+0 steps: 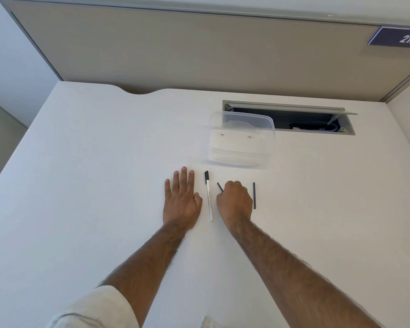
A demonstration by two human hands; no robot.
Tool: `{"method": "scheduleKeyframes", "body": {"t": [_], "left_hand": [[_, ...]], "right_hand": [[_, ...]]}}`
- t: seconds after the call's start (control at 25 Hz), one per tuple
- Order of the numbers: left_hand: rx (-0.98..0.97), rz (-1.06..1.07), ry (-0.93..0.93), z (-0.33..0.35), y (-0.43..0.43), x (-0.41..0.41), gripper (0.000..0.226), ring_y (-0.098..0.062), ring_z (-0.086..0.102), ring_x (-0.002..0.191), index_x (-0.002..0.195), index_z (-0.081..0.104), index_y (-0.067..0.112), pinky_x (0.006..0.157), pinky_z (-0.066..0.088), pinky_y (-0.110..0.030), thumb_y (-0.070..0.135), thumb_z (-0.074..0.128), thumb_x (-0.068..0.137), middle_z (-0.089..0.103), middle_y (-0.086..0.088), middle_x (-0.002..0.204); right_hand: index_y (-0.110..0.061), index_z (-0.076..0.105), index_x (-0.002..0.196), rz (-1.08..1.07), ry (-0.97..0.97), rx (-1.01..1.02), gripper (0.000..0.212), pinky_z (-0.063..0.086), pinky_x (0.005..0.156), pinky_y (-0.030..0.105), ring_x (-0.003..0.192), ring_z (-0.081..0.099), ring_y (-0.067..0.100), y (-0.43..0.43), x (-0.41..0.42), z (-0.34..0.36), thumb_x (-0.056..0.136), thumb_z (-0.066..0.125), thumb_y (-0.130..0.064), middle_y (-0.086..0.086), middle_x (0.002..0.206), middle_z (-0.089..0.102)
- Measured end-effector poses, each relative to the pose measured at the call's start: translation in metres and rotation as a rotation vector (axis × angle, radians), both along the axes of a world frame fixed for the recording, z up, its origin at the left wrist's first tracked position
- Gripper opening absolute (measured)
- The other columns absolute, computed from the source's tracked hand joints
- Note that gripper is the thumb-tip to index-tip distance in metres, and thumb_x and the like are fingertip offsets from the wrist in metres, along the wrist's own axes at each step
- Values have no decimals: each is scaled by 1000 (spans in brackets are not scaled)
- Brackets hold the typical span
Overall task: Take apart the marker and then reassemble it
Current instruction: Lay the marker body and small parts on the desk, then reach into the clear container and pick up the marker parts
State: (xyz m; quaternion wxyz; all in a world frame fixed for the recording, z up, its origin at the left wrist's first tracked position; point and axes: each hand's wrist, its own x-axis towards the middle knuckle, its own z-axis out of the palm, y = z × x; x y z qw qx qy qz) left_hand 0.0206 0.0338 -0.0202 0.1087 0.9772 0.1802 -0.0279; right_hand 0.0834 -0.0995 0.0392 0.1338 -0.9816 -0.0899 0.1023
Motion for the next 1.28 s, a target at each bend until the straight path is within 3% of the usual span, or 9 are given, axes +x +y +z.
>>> {"method": "scheduleKeyframes", "body": {"t": [0.2, 0.28, 0.52, 0.84, 1.04, 1.28], "left_hand": [[12, 1, -1, -1, 0, 0, 72, -26, -7, 157, 162, 0, 18, 126, -4, -49, 34, 18, 94, -8, -5, 170], [13, -1, -12, 0, 0, 1, 72, -26, -6, 157, 162, 2, 18, 126, -3, -49, 34, 17, 94, -6, -5, 171], [24, -3, -21, -5, 1, 1, 72, -25, -7, 157, 162, 1, 19, 126, -1, -50, 37, 16, 94, -7, -4, 171], [26, 0, -38, -9, 2, 2, 72, -27, 0, 157, 163, 7, 18, 126, 2, -51, 36, 23, 94, -1, -5, 171], [31, 2, -37, -11, 2, 2, 72, -26, 0, 157, 163, 6, 18, 126, 0, -50, 36, 24, 94, 0, -5, 171], [37, 1, -27, -10, 2, 1, 72, -26, -2, 157, 163, 6, 18, 126, 2, -51, 36, 23, 95, -2, -5, 171]], "right_hand": [[-9, 61, 79, 143, -348, 95, 6, 33, 53, 31, 80, 59, 30, -1, 33, 46, 84, 59, -11, 8, 83, 60], [-7, 64, 82, 217, -443, 77, 7, 37, 53, 32, 83, 58, 31, -4, 71, 64, 85, 59, -11, 9, 86, 61], [-6, 69, 97, 323, -277, -136, 20, 46, 66, 37, 100, 58, 31, -4, 167, 61, 90, 51, -4, 10, 101, 64], [-5, 68, 103, 481, -134, -227, 22, 51, 79, 40, 107, 57, 31, 0, 198, 35, 90, 50, -3, 11, 106, 64], [-7, 70, 89, 407, -235, -43, 22, 49, 68, 36, 95, 59, 28, -2, 197, 59, 94, 49, -9, 10, 96, 66], [-13, 66, 83, 269, -467, 415, 7, 48, 65, 34, 86, 56, 23, -21, 111, 73, 89, 61, -13, 3, 86, 63]]}}
